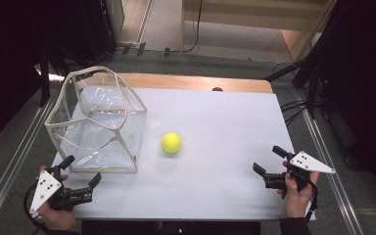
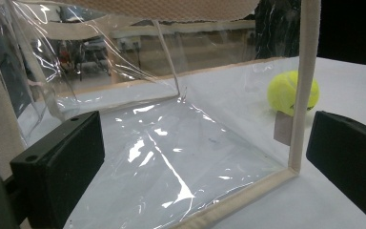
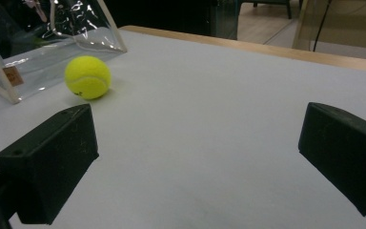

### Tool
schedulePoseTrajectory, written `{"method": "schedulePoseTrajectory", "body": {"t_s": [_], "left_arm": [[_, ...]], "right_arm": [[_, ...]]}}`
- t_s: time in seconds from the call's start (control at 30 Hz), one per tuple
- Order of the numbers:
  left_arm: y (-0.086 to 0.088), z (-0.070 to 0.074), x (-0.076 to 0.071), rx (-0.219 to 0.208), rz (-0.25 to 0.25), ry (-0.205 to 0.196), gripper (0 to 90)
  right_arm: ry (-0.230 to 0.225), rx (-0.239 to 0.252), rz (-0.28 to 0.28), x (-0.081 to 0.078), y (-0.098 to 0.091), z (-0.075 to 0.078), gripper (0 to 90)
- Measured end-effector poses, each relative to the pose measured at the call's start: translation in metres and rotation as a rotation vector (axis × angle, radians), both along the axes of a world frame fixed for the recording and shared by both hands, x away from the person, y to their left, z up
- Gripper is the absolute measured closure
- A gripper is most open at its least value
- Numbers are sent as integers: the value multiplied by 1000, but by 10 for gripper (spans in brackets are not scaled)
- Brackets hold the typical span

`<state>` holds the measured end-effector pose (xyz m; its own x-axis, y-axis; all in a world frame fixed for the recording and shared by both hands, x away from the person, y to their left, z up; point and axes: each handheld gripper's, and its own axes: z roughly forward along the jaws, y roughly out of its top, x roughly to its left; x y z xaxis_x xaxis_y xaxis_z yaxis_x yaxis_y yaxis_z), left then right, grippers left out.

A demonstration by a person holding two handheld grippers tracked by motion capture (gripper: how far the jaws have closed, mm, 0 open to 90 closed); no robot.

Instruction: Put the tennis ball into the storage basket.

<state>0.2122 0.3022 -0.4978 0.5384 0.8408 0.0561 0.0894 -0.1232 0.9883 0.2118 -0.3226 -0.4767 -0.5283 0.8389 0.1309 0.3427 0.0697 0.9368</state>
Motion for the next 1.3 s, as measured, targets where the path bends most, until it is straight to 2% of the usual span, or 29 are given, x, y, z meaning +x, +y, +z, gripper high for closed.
{"method": "schedulePoseTrajectory", "body": {"t_s": [0.17, 0.5, 0.7, 1.3], "left_arm": [[0, 0, 0, -1, -2, 2, 0], [0, 0, 0, 2, -2, 2, 0], [0, 0, 0, 3, -3, 0, 0], [0, 0, -1, 3, -4, -1, 0]], "right_arm": [[4, -56, 54, 6, 11, 6, 0], [35, -76, 103, 21, 32, 9, 0], [39, -112, 138, 28, 46, 15, 0], [53, -159, 192, 47, 69, 26, 0]]}}
